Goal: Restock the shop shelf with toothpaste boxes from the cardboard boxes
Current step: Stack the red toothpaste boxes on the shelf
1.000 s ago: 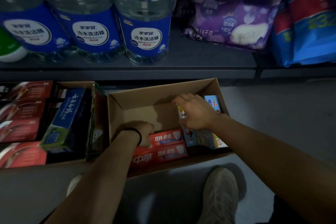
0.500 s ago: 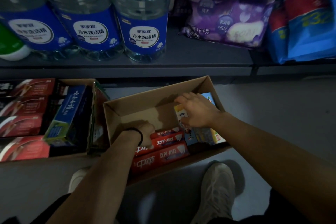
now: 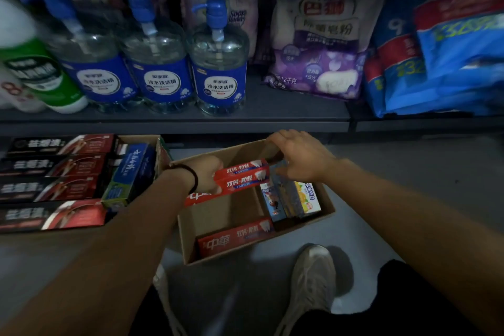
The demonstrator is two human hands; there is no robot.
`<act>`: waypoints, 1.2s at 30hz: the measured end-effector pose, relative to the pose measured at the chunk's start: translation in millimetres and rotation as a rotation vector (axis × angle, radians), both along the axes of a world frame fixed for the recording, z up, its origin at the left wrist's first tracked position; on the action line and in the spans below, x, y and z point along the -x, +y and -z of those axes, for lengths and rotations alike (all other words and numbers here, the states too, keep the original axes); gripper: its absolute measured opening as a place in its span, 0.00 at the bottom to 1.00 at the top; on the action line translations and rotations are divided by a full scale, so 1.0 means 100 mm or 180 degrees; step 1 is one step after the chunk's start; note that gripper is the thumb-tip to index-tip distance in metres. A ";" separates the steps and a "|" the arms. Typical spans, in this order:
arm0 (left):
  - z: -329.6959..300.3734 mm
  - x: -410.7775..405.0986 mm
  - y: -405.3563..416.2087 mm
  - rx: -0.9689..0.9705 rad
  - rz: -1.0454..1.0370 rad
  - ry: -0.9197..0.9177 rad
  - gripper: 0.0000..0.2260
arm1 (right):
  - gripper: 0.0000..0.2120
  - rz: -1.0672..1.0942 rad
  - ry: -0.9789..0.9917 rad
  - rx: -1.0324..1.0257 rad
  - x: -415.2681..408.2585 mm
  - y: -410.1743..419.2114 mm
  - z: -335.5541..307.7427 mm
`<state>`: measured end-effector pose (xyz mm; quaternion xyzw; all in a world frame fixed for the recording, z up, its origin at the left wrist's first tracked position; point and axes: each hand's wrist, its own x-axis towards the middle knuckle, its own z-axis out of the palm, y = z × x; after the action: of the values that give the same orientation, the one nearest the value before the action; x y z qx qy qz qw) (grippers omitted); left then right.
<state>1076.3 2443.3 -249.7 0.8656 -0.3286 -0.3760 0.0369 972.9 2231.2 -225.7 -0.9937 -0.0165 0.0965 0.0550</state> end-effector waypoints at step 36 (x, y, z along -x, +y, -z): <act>-0.26 -0.69 0.17 0.0674 0.0348 -0.0735 0.20 | 0.35 -0.0704 0.2064 -0.0329 -0.03 0.77 1.61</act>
<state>1145.0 2460.3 -223.4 0.8751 -0.4151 -0.2388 0.0695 976.0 2307.9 -386.5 -0.8994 -0.1106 0.4117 0.0968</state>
